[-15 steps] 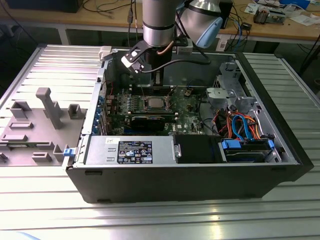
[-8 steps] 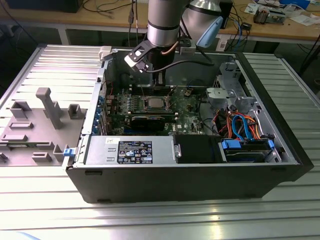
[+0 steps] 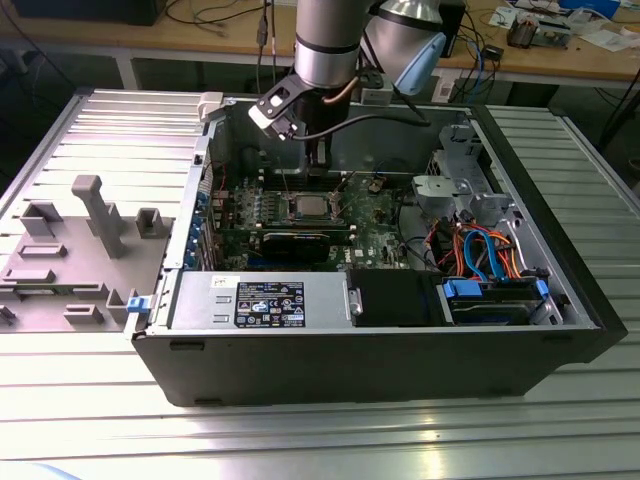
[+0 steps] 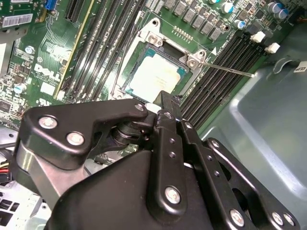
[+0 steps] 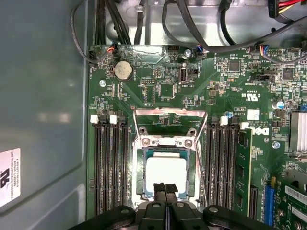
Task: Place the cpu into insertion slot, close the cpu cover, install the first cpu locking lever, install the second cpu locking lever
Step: 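Close the cpu cover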
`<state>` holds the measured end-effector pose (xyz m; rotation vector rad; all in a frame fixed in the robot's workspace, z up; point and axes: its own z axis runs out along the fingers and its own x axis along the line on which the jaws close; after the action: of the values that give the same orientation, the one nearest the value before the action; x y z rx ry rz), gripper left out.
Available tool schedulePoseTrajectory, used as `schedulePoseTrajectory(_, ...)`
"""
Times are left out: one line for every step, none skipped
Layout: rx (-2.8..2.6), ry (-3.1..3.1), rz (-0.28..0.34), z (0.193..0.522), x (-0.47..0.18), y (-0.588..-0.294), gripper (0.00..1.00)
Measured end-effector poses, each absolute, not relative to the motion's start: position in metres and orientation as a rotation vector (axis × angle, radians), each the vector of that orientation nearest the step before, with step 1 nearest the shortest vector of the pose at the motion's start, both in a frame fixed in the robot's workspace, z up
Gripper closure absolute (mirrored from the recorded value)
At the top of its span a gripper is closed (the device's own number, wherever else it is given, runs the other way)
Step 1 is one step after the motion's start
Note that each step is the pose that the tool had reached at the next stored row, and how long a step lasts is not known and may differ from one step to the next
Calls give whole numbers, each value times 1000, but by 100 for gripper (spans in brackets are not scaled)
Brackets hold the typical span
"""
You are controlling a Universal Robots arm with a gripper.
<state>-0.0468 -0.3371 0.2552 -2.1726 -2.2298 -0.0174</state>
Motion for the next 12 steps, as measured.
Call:
schedulePoseTrajectory(-2173,-2230,-17,256,-47,-337,89)
schedulePoseTrajectory(-2173,-2230,-17,257,-47,-337,89)
schedulePoseTrajectory(-2173,-2230,-17,258,-47,-337,89)
schedulePoseTrajectory(-2173,-2230,-17,258,-47,-337,89)
schedulePoseTrajectory(-2173,-2230,-17,259,-47,-337,89)
schedulePoseTrajectory(-2173,-2230,-17,259,-47,-337,89)
schedulePoseTrajectory(-2173,-2230,-17,260,-47,-337,89)
schedulePoseTrajectory(-2173,-2230,-17,261,-47,-337,89)
schedulePoseTrajectory(-2173,-2230,-17,262,-47,-337,89)
schedulePoseTrajectory(-2173,-2230,-17,263,-47,-337,89)
schedulePoseTrajectory(-2172,-2230,-17,263,-47,-337,89)
schedulePoseTrajectory(-2173,-2230,-17,264,-47,-337,89)
